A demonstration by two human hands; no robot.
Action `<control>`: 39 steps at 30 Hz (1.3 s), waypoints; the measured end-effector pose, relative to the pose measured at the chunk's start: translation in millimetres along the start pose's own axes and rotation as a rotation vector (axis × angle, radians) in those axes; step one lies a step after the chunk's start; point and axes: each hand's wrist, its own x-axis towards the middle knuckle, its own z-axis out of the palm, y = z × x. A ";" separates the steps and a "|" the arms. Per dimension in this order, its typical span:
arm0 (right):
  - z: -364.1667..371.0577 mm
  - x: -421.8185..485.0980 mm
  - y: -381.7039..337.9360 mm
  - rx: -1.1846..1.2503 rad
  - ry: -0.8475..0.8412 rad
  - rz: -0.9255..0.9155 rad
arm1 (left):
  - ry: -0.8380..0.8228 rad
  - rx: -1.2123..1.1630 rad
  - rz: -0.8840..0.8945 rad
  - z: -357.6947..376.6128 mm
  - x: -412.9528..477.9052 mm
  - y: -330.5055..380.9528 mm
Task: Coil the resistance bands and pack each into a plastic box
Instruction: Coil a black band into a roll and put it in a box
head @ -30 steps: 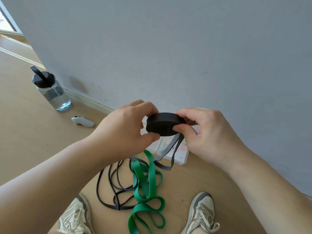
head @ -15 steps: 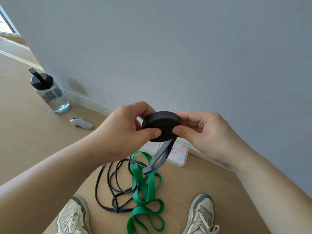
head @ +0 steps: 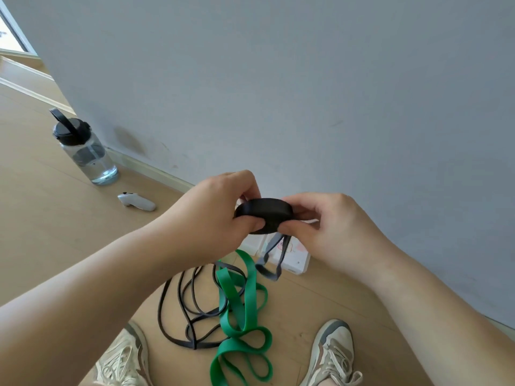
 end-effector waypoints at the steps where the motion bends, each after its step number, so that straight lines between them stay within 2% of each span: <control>1: -1.5 0.5 1.9 0.052 -0.026 0.009 | -0.012 -0.072 -0.035 -1.5 -0.7 -0.6; 4: -5.3 2.6 2.9 0.190 -0.034 -0.012 | -0.045 -0.289 -0.113 -6.4 -3.4 3.1; 6: -7.9 3.3 2.4 0.184 0.015 -0.037 | -0.044 -0.363 -0.117 -7.9 -3.0 1.9; 8: -8.4 2.3 0.3 0.107 0.035 -0.047 | -0.030 -0.293 -0.068 -5.8 -2.7 -1.6; 11: -1.0 1.3 -1.0 -0.056 0.025 -0.081 | 0.054 -0.013 0.097 0.9 -4.5 -2.6; 14: 5.9 2.4 -0.7 -0.149 0.031 -0.185 | 0.039 0.071 0.234 5.5 -2.3 0.2; 19: -3.9 3.1 5.7 0.140 -0.045 0.014 | 0.029 0.054 0.122 -1.5 0.4 -2.4; 21: -4.5 4.2 8.2 0.216 -0.073 0.012 | 0.029 -0.026 0.061 -4.2 0.2 -4.1; 23: -4.0 5.5 9.5 0.230 -0.017 -0.005 | 0.013 -0.085 0.031 -4.5 -1.1 -4.8; 26: -2.5 4.8 7.1 0.129 0.036 -0.024 | -0.033 -0.100 -0.003 -3.5 -1.9 -6.1; 28: -1.4 4.1 5.7 0.031 0.042 -0.015 | -0.043 -0.022 -0.002 -1.7 -2.7 -7.3; 33: 8.4 2.6 0.8 -0.175 0.024 -0.151 | 0.007 0.131 0.176 3.0 -5.9 0.0; 35: 5.2 2.6 1.8 -0.109 0.032 -0.124 | -0.016 0.188 0.182 1.8 -4.4 3.8; 39: -2.9 2.3 1.7 0.210 -0.037 0.020 | -0.015 0.139 0.100 -6.1 -2.2 -2.9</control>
